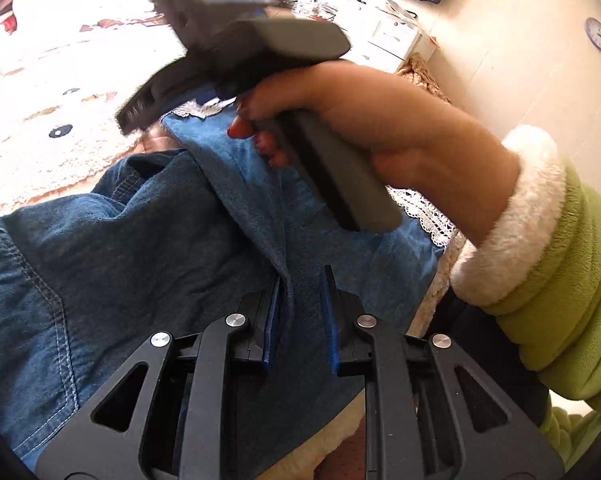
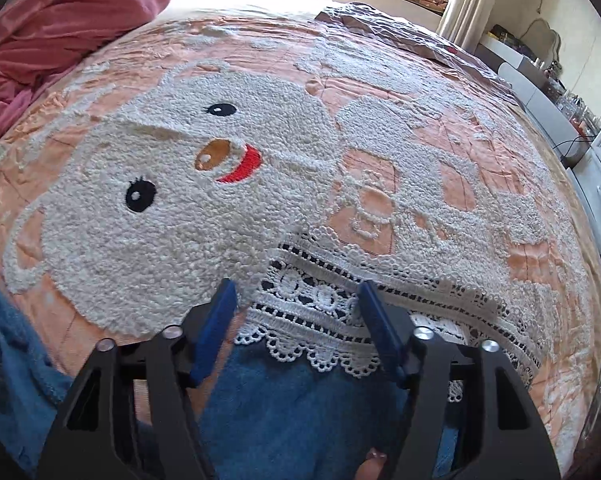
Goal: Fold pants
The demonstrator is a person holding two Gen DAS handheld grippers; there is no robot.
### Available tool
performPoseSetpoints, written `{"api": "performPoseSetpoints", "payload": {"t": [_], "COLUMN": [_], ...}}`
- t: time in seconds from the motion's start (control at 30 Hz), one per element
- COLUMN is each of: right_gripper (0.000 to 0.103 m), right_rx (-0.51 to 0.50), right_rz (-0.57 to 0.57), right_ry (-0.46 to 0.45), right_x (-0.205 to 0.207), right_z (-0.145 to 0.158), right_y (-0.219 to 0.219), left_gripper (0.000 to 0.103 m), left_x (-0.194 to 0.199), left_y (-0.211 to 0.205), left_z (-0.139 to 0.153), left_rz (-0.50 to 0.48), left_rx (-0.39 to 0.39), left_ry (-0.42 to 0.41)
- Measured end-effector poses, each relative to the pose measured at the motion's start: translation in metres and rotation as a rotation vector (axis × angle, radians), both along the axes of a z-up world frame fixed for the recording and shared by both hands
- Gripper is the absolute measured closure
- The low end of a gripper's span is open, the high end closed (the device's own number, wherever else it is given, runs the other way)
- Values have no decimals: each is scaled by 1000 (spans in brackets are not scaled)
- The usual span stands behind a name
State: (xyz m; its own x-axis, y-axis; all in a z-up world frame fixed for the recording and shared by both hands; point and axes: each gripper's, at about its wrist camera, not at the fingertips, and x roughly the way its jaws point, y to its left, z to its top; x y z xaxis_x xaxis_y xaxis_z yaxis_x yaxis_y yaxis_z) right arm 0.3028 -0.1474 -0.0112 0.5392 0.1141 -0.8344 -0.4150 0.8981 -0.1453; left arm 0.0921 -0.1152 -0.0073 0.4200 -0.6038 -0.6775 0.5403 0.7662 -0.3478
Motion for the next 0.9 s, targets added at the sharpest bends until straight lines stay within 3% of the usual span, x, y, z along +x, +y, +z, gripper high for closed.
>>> {"api": "performPoseSetpoints", "payload": {"t": [0.07,0.13,0.23,0.47,0.6,0.67,0.73,0.9], "right_gripper": [85,96,97,97,97,97,97,97], "right_rx": [28,102,264,488,563,614,671,800], "right_rz": [-17,-29,-75,-174,-200,-220,-258,-357], "right_ry": [10,19,28,-21,-80,-100,-117,-136], "right_x": [3,5,4,-23,-44,-56,-70,-113], "right_z": [0,6,21,66,92,99,102,98], "right_y": [-10,-23,-53,-116,-143,-157,-174,-218], "left_gripper": [91,91,91,91,91,91,103,103], "left_x": [-3,-4,-2,-8,-17,-19,-19,-21], "left_y": [-1,-1,2,8,15,16,20,40], "left_z": [2,3,2,11,16,17,19,33], "left_rz": [3,4,11,29,25,18,14,46], "left_rx": [23,29,27,30,16,16,19,13], "left_ry": [-22,-30,-27,-55,-76,-83,-91,-144]}}
